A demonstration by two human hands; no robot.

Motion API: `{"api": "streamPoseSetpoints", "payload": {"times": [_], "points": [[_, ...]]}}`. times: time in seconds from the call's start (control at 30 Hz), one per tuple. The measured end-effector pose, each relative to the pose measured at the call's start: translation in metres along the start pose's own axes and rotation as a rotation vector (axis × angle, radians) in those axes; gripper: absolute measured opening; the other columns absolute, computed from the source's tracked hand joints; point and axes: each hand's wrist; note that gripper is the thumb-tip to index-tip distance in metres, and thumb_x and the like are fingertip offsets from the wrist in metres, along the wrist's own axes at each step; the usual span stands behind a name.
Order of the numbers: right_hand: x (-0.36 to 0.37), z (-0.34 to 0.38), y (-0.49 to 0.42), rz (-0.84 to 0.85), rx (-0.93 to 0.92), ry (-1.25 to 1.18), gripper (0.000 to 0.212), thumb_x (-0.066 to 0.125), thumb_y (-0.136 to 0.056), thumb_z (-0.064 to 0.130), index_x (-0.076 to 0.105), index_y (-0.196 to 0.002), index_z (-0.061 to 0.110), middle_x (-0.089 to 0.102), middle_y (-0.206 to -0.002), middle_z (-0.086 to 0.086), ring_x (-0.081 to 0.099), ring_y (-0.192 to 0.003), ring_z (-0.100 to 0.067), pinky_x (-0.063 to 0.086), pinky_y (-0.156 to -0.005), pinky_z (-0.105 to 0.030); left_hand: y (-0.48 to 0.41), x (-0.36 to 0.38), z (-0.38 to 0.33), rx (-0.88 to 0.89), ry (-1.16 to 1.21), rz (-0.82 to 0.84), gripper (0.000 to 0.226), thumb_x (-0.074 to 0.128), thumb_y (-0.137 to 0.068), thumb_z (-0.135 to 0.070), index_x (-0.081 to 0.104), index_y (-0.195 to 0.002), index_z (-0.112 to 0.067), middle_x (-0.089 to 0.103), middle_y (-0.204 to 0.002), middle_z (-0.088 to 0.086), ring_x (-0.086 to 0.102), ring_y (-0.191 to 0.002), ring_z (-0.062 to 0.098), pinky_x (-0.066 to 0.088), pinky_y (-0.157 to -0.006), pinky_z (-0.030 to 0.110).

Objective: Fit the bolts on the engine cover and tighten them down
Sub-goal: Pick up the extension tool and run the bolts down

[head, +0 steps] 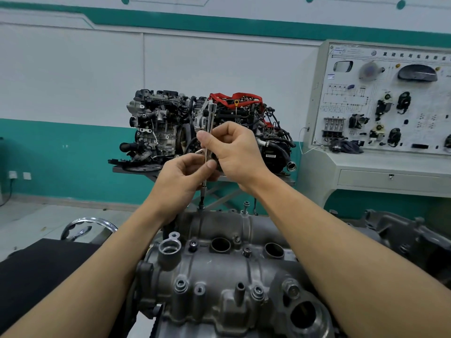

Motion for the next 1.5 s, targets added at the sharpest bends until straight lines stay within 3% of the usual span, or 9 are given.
{"api": "streamPoseSetpoints", "payload": {"times": [0.23, 0.37, 0.47, 0.7, 0.87, 1.03, 1.13, 1.3, 1.5], "points": [[0.0004, 0.0041, -0.0006, 0.135, 0.096, -0.062, 0.019, 0.052, -0.103, 0.020, 0.068, -0.102, 0.009, 0.073, -0.091, -0.002, 0.063, -0.074, -0.011, 0.053, -0.058, -0.021, -0.0003, -0.0004, 0.0017, 0.029, -0.032, -0.006, 0.020, 0.053, -0.102, -0.018, 0.073, -0.096, -0.017, 0.077, -0.081, -0.004, 0.072, -0.081, 0.009, 0.058, -0.070, 0.026], [-0.0004, 0.0030, 0.0008, 0.060, 0.032, -0.009, 0.017, 0.066, -0.095, 0.015, 0.065, -0.082, 0.005, 0.069, -0.071, -0.004, 0.060, -0.055, -0.010, 0.051, -0.049, -0.022, -0.0007, 0.0014, 0.0002, 0.042, -0.020, 0.041, 0.019, 0.054, -0.101, -0.019, 0.072, -0.099, -0.015, 0.078, -0.084, -0.005, 0.072, -0.082, 0.007, 0.056, -0.068, 0.019], [-0.0010, 0.0018, 0.0006, 0.010, 0.011, 0.016, 0.021, 0.076, -0.088, 0.019, 0.064, -0.087, 0.001, 0.066, -0.070, -0.006, 0.057, -0.056, -0.012, 0.051, -0.051, -0.022, -0.0012, -0.0001, 0.0023, 0.065, -0.020, -0.033, 0.016, 0.064, -0.093, -0.022, 0.071, -0.095, -0.007, 0.077, -0.080, -0.001, 0.071, -0.078, 0.010, 0.055, -0.067, 0.018], [-0.0013, 0.0049, -0.0012, 0.147, 0.094, -0.008, 0.022, 0.050, -0.104, 0.019, 0.068, -0.097, 0.009, 0.074, -0.086, -0.001, 0.066, -0.072, -0.016, 0.056, -0.062, -0.034, -0.0031, 0.0003, 0.0031, 0.012, -0.026, 0.012, 0.030, 0.045, -0.106, -0.020, 0.074, -0.095, -0.019, 0.078, -0.088, -0.003, 0.072, -0.085, 0.010, 0.054, -0.070, 0.020], [-0.0035, 0.0018, -0.0010, 0.031, 0.005, 0.051, 0.020, 0.073, -0.090, 0.018, 0.059, -0.082, 0.006, 0.070, -0.066, 0.000, 0.062, -0.055, -0.011, 0.052, -0.051, -0.023, -0.0026, 0.0011, 0.0023, 0.043, -0.034, 0.007, 0.027, 0.059, -0.093, -0.035, 0.070, -0.099, -0.012, 0.076, -0.083, -0.001, 0.070, -0.080, 0.009, 0.053, -0.066, 0.019], [-0.0030, 0.0035, -0.0025, 0.130, 0.068, 0.028, 0.023, 0.060, -0.099, 0.026, 0.068, -0.107, 0.006, 0.075, -0.091, -0.001, 0.067, -0.075, -0.006, 0.053, -0.061, -0.021, -0.0027, -0.0013, 0.0061, 0.055, -0.069, -0.035, 0.018, 0.058, -0.098, -0.027, 0.068, -0.097, -0.012, 0.074, -0.074, 0.000, 0.069, -0.073, 0.011, 0.053, -0.066, 0.020], [-0.0027, 0.0052, -0.0007, 0.167, 0.115, -0.025, 0.021, 0.050, -0.104, 0.020, 0.068, -0.103, 0.010, 0.075, -0.089, 0.001, 0.067, -0.073, -0.010, 0.056, -0.057, -0.028, -0.0026, -0.0008, 0.0052, 0.044, -0.038, 0.019, 0.025, 0.047, -0.106, -0.018, 0.071, -0.100, -0.016, 0.078, -0.083, -0.001, 0.074, -0.082, 0.012, 0.053, -0.068, 0.016], [-0.0041, 0.0017, -0.0012, 0.021, 0.012, 0.031, 0.019, 0.073, -0.090, 0.016, 0.063, -0.086, 0.000, 0.071, -0.071, -0.004, 0.065, -0.059, -0.011, 0.056, -0.057, -0.023, -0.0019, 0.0007, 0.0018, 0.058, -0.037, 0.015, 0.023, 0.058, -0.094, -0.035, 0.071, -0.098, -0.016, 0.076, -0.084, -0.002, 0.070, -0.079, 0.008, 0.053, -0.068, 0.018], [-0.0041, 0.0039, -0.0031, 0.134, 0.081, 0.003, 0.021, 0.056, -0.101, 0.021, 0.070, -0.102, 0.006, 0.075, -0.092, -0.003, 0.065, -0.075, -0.011, 0.055, -0.061, -0.022, -0.0012, 0.0009, 0.0036, 0.039, -0.034, -0.053, 0.021, 0.053, -0.102, -0.020, 0.070, -0.094, -0.011, 0.075, -0.077, 0.000, 0.070, -0.073, 0.008, 0.053, -0.064, 0.017]]}}
Point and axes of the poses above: each hand's wrist, its own y-axis away from the middle knuckle, its own x-axis out of the palm, z = x × y
